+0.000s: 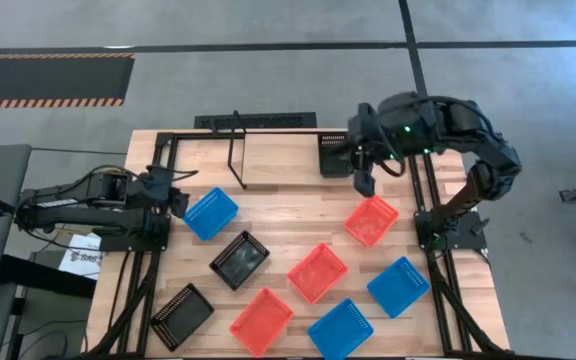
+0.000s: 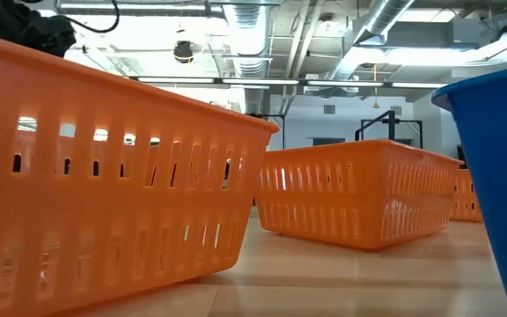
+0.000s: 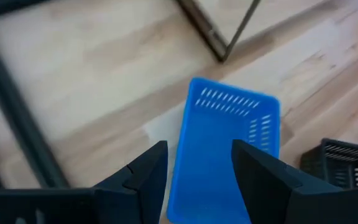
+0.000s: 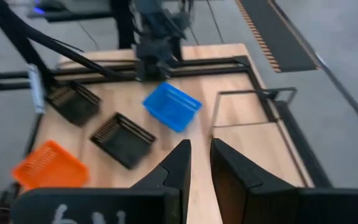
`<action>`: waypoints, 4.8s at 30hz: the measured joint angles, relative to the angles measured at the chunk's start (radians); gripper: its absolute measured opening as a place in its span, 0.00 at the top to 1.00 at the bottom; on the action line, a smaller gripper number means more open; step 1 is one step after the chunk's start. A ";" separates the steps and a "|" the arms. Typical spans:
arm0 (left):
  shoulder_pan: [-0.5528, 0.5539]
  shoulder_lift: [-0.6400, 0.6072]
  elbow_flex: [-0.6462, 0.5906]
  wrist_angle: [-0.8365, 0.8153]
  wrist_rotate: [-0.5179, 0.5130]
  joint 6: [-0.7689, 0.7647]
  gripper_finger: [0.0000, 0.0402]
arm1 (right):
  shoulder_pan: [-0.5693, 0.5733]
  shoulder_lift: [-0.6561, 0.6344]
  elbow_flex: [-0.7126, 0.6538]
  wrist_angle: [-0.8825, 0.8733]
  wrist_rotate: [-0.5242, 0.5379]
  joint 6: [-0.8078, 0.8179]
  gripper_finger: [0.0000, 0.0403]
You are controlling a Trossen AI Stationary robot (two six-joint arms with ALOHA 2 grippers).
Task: Stack baskets on shelf by color
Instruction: Put the top blue bin on the shelf
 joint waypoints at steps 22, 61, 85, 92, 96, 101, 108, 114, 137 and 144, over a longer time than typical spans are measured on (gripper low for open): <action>0.000 0.179 0.000 -0.003 0.070 -0.004 0.67 | 0.087 0.082 -0.001 0.134 -0.022 0.012 0.80; 0.282 0.525 0.000 0.127 0.229 0.327 0.66 | 0.088 -0.025 0.000 0.190 -0.210 -0.157 0.80; 0.261 0.524 -0.125 0.178 0.300 0.347 0.68 | 0.088 -0.025 0.000 0.201 -0.208 -0.155 0.80; 0.261 0.525 -0.133 0.246 0.368 0.346 0.89 | 0.088 -0.025 0.000 0.201 -0.208 -0.155 0.80; 0.247 0.524 -0.133 0.293 0.370 0.346 0.98 | 0.088 -0.025 0.000 0.201 -0.208 -0.148 0.80; 0.185 0.519 -0.085 0.364 0.404 0.331 1.00 | 0.088 -0.025 0.000 0.200 -0.208 -0.122 0.81; 0.068 0.500 0.146 0.457 0.333 0.318 1.00 | 0.088 -0.042 0.000 0.205 -0.132 -0.182 0.91; 0.015 0.499 0.346 0.454 0.163 0.312 1.00 | 0.088 -0.060 0.000 0.178 0.004 -0.190 0.97; 0.225 0.869 0.404 0.856 0.136 0.183 1.00 | -0.027 -0.179 -0.002 -0.309 0.793 -0.011 1.00; 0.293 0.996 0.404 0.953 0.184 0.066 1.00 | -0.061 -0.259 -0.002 -0.312 0.794 -0.051 1.00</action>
